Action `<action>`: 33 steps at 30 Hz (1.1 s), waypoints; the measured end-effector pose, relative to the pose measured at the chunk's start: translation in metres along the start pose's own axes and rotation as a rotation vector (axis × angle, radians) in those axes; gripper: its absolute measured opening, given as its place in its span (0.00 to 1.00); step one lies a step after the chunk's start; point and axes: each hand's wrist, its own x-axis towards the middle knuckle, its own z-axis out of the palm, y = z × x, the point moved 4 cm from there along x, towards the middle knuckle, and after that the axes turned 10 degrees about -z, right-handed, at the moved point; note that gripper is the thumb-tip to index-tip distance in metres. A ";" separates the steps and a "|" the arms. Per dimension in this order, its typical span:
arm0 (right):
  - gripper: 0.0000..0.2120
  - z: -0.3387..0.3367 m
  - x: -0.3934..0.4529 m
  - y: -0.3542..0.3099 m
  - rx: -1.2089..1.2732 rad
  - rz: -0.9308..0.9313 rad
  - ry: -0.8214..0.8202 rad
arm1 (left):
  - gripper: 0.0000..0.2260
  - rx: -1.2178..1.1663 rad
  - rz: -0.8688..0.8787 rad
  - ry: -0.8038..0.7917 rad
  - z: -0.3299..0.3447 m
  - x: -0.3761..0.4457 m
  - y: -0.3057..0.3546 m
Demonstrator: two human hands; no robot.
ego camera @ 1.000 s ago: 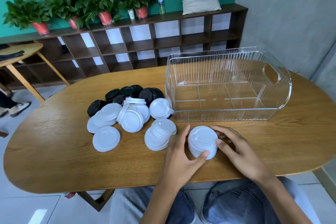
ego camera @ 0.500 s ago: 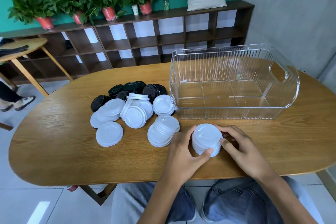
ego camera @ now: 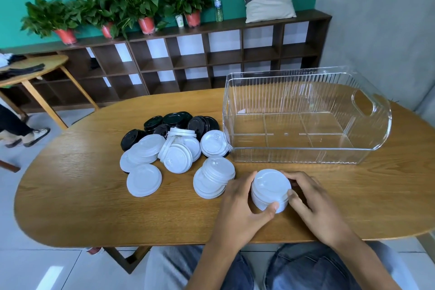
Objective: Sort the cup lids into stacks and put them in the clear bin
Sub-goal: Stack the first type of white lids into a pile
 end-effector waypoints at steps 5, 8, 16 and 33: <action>0.20 -0.001 0.000 0.001 0.060 0.002 0.029 | 0.38 -0.038 0.016 0.031 -0.005 -0.002 0.003; 0.22 0.000 0.000 0.003 0.095 0.008 0.039 | 0.31 -0.127 0.080 0.188 -0.026 -0.008 0.002; 0.18 0.000 -0.001 0.005 0.123 0.021 0.025 | 0.28 0.083 0.114 0.469 -0.077 0.016 -0.028; 0.26 -0.002 -0.001 0.000 0.056 0.027 -0.018 | 0.27 -0.066 0.063 0.392 -0.071 0.021 -0.041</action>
